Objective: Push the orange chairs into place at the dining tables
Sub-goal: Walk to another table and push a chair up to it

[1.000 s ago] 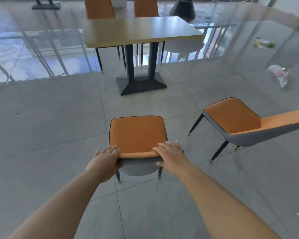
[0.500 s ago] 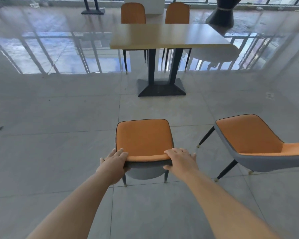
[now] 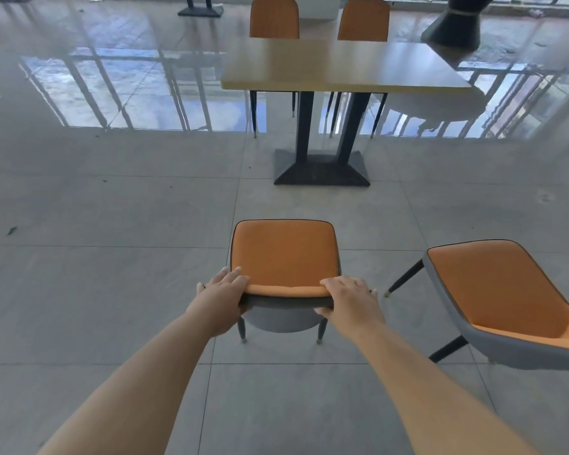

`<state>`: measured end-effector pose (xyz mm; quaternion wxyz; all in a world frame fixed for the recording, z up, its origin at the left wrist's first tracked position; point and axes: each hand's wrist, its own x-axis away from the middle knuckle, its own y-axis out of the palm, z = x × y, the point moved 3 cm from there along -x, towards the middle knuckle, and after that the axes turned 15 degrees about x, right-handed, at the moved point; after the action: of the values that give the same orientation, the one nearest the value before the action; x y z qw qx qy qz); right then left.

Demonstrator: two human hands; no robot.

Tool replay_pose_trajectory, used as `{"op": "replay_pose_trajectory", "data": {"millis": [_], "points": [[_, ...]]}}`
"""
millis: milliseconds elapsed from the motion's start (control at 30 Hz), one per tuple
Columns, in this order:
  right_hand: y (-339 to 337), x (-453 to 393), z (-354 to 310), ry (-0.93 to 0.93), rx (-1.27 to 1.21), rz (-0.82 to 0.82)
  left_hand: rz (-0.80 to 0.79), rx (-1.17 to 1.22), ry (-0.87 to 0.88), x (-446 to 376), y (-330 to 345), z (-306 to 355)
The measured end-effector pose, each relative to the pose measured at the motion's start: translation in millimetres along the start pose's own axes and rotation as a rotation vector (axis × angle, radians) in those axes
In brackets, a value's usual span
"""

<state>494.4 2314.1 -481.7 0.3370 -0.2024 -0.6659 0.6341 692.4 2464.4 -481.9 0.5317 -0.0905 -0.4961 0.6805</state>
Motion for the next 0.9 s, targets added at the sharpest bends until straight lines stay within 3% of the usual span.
{"op": "replay_pose_trajectory", "data": {"millis": [900], "points": [[-62,-289,40,-0.036,-0.005,-0.018,0.013,0.019,-0.006,-259,-127,20]]}}
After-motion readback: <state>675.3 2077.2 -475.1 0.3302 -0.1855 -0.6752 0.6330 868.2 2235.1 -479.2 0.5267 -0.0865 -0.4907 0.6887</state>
